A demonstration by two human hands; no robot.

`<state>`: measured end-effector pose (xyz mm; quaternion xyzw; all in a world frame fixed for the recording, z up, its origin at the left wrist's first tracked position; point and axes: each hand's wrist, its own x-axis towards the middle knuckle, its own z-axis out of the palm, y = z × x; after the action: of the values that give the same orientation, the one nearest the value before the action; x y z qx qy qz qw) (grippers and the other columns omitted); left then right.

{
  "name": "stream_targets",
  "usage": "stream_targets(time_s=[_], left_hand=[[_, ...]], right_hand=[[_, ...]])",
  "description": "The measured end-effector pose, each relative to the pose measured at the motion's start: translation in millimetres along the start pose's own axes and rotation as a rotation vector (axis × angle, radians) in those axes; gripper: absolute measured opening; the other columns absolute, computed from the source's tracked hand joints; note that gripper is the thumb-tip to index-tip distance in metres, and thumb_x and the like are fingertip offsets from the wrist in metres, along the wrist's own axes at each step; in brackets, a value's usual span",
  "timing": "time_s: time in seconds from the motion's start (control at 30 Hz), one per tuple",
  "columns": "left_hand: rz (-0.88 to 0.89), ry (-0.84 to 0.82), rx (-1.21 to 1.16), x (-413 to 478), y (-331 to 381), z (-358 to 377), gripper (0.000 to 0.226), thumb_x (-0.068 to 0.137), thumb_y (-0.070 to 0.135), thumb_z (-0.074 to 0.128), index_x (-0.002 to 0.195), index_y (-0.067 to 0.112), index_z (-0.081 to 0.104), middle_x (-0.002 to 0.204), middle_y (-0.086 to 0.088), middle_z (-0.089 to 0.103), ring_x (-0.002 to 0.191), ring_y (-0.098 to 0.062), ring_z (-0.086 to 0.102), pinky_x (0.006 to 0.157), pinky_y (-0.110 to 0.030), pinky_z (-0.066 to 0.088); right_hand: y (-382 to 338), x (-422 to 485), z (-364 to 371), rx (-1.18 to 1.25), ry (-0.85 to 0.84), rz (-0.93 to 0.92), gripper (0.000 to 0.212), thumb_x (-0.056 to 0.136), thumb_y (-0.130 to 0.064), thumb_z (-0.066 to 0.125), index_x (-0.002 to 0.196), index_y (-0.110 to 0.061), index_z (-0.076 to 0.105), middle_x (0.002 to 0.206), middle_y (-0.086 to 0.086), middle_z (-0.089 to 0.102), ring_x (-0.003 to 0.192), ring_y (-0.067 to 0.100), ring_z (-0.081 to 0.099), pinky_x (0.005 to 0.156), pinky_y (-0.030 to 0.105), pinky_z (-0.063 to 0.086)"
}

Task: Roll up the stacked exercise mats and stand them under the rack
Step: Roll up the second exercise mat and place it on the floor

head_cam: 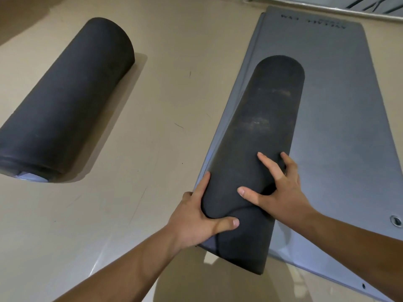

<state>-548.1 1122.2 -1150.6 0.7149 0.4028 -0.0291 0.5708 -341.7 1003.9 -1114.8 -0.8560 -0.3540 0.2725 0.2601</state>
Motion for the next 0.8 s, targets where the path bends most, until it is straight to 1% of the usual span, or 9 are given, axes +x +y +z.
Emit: stream_targets(time_s=[0.1,0.17,0.23,0.27,0.37,0.5,0.6,0.7,0.8], left_hand=[[-0.015,0.007,-0.071,3.6,-6.8,-5.1,0.129,0.045,0.081,0.092,0.146,0.079,0.011,0.143,0.017,0.054,0.128,-0.011,0.06,0.107,-0.04,0.052],[-0.013,-0.017,-0.136,5.0,-11.0,-9.8,0.126,0.047,0.074,0.096,0.146,0.078,0.017,0.145,0.018,0.054,0.13,-0.011,0.06,0.109,-0.04,0.051],[-0.008,-0.076,-0.211,5.8,-13.0,-15.7,0.123,0.055,0.061,0.1,0.149,0.072,0.022,0.144,0.022,0.057,0.13,-0.008,0.06,0.109,-0.038,0.051],[-0.003,-0.1,-0.249,5.2,-12.0,-19.4,0.119,0.061,0.052,0.101,0.152,0.066,0.026,0.14,0.025,0.06,0.127,-0.004,0.062,0.107,-0.034,0.052],[-0.017,-0.088,-0.341,-1.8,-2.6,-30.8,0.106,0.072,0.026,0.098,0.152,0.056,0.035,0.124,0.031,0.068,0.112,0.006,0.068,0.09,-0.018,0.056],[-0.044,-0.063,-0.381,-10.4,-6.4,-46.0,0.11,0.075,0.016,0.096,0.158,0.047,0.032,0.13,0.019,0.07,0.113,-0.004,0.071,0.095,-0.027,0.059],[-0.058,-0.014,-0.413,-18.3,-18.8,-70.8,0.109,0.074,0.017,0.096,0.157,0.049,0.033,0.127,0.019,0.072,0.111,-0.008,0.073,0.09,-0.027,0.06],[-0.096,0.04,-0.434,-27.3,-35.2,-105.3,0.111,0.07,0.031,0.099,0.156,0.052,0.032,0.133,0.014,0.07,0.111,-0.012,0.073,0.09,-0.032,0.062],[-0.14,0.13,-0.426,-30.5,-52.7,-147.5,0.112,0.063,0.041,0.102,0.151,0.059,0.036,0.133,0.01,0.068,0.108,-0.015,0.075,0.088,-0.034,0.063]], right_hand=[[4.7,-4.8,-2.3,0.096,0.0,0.037,0.111,0.056,-0.08,0.071,0.154,-0.063,0.024,0.161,-0.031,-0.009,0.159,0.023,0.011,0.125,0.048,0.031],[9.6,-13.1,-0.1,0.18,-0.054,0.117,0.11,0.061,-0.079,0.073,0.152,-0.071,0.012,0.167,-0.025,-0.009,0.157,0.024,0.021,0.122,0.045,0.035],[7.2,-18.1,8.8,0.282,-0.103,0.146,0.107,0.065,-0.08,0.076,0.142,-0.083,0.003,0.168,-0.018,0.011,0.151,0.02,0.036,0.119,0.043,0.041],[4.7,-17.2,14.8,0.335,-0.09,0.149,0.104,0.065,-0.08,0.078,0.136,-0.087,0.003,0.164,-0.016,0.021,0.145,0.017,0.042,0.118,0.043,0.043],[-7.4,-8.5,26.7,0.407,-0.034,0.166,0.1,0.067,-0.071,0.084,0.129,-0.091,0.008,0.153,-0.011,0.032,0.136,0.018,0.049,0.115,0.047,0.047],[-23.8,1.0,33.5,0.394,-0.069,0.151,0.099,0.065,-0.072,0.085,0.126,-0.091,0.009,0.155,-0.006,0.033,0.138,0.023,0.049,0.114,0.048,0.048],[-49.0,12.5,47.7,0.35,-0.135,0.126,0.101,0.069,-0.07,0.083,0.131,-0.087,0.005,0.157,-0.004,0.03,0.141,0.026,0.045,0.116,0.048,0.046],[-83.0,32.1,68.4,0.335,-0.25,0.072,0.103,0.064,-0.078,0.082,0.132,-0.09,0.006,0.163,-0.006,0.029,0.145,0.026,0.043,0.119,0.051,0.042],[-121.8,45.9,91.2,0.355,-0.337,0.005,0.103,0.077,-0.066,0.082,0.149,-0.076,0.009,0.165,-0.009,0.024,0.15,0.022,0.036,0.122,0.042,0.036]])
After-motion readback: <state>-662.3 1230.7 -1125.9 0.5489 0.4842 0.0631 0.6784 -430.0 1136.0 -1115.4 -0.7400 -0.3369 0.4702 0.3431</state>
